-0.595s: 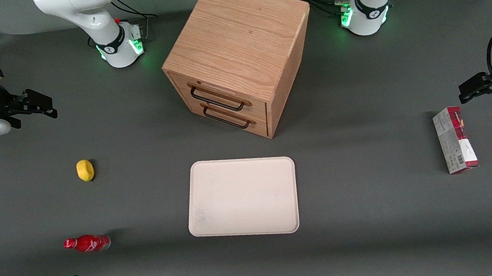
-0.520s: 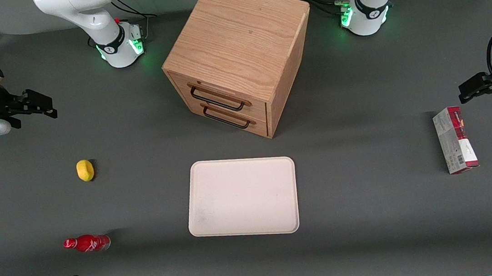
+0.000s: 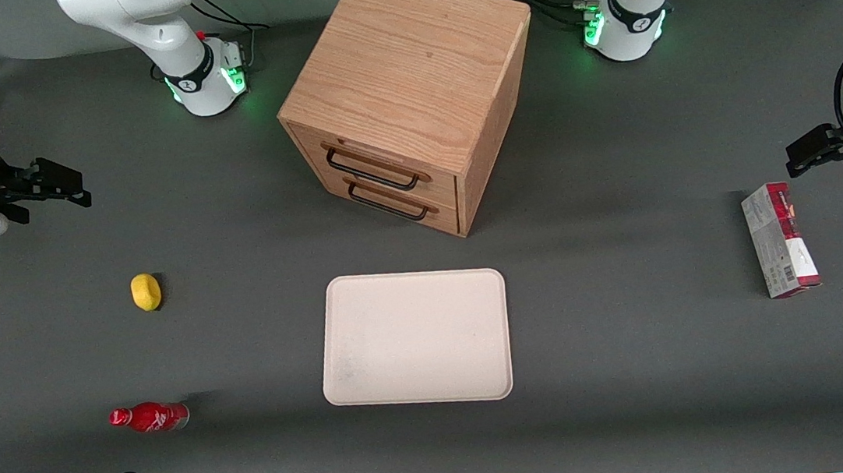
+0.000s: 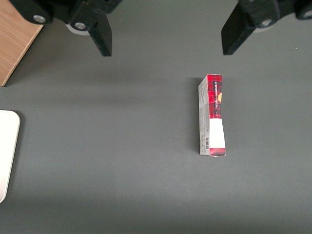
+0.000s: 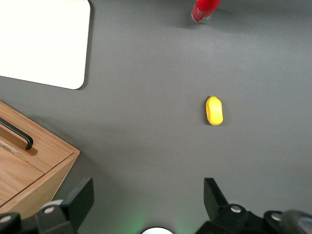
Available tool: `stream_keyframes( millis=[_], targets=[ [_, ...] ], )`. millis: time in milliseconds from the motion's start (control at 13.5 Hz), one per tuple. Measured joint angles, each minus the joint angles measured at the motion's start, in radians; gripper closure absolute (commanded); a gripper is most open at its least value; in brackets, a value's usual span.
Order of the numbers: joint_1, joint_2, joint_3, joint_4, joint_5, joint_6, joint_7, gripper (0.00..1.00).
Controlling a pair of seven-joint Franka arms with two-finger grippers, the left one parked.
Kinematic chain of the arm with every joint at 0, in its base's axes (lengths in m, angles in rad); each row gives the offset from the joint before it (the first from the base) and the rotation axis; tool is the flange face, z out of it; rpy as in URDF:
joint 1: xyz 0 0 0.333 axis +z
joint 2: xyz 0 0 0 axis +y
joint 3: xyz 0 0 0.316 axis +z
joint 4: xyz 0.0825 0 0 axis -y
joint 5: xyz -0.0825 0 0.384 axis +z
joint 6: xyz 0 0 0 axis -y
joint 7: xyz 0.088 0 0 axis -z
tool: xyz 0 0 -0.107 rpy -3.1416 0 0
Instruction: Place coke bottle on tray
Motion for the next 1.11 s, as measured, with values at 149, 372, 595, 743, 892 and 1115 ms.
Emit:
stream_keyframes(
  millis=[149, 372, 595, 743, 892, 1115],
  targets=[
    [0.0, 0.004, 0.0, 0.0, 0.0, -0.003, 0.0, 0.0],
    [0.0, 0.004, 0.001, 0.005, 0.0, -0.026, 0.0, 0.0],
    [0.0, 0.005, 0.0, 0.01, 0.0, -0.036, 0.0, 0.0],
    [0.0, 0.007, 0.0, 0.014, 0.0, -0.036, 0.0, 0.0],
    [0.001, 0.021, 0.001, 0.031, 0.0, -0.036, 0.0, 0.0],
    [-0.025, 0.102, -0.003, 0.121, -0.002, -0.033, 0.0, 0.0]
  ],
)
